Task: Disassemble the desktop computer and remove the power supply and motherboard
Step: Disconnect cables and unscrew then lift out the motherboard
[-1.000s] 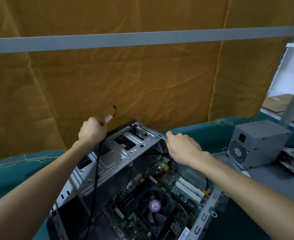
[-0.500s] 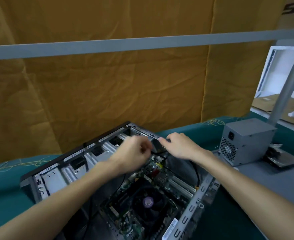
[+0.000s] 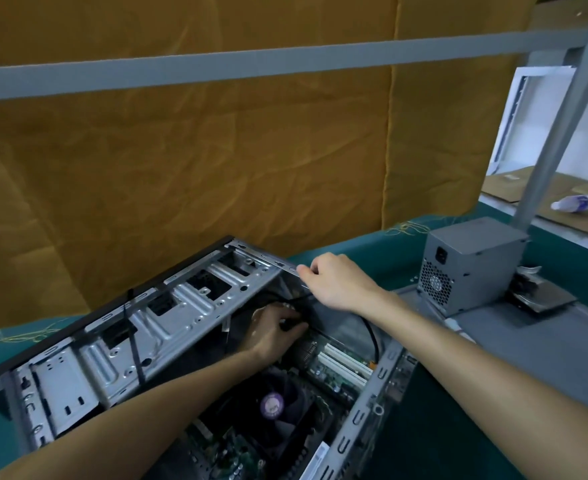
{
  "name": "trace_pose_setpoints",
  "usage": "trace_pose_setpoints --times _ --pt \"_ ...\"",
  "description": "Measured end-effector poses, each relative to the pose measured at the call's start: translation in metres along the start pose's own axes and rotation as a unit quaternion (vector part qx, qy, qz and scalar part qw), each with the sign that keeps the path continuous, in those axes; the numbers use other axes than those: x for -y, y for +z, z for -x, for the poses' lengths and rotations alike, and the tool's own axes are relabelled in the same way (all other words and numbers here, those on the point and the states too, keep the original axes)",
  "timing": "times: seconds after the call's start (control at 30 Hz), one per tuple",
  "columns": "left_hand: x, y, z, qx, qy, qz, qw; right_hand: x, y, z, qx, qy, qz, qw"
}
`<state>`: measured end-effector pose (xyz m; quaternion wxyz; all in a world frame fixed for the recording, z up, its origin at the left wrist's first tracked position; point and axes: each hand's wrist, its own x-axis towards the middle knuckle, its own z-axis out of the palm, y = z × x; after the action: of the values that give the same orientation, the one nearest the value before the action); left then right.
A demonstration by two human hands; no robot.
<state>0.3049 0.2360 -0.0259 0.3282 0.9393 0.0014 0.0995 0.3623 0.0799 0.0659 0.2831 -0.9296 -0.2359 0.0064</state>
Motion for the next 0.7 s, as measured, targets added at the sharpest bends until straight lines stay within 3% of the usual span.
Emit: trace_pose_setpoints --times 0.1,0.27,0.7 --pt "0.007 0.009 -0.004 -0.031 0.004 -0.005 0.999 -0.001 0.003 -0.005 -0.002 0.004 0.007 1.0" --pt "0.007 0.015 -0.01 -0.044 0.099 -0.098 0.989 -0.002 0.006 -0.006 -0.001 -0.006 0.028 1.0" --pt "0.021 0.02 -0.016 -0.059 0.15 -0.058 0.985 -0.001 0.008 0.001 -0.001 -0.013 0.081 0.997"
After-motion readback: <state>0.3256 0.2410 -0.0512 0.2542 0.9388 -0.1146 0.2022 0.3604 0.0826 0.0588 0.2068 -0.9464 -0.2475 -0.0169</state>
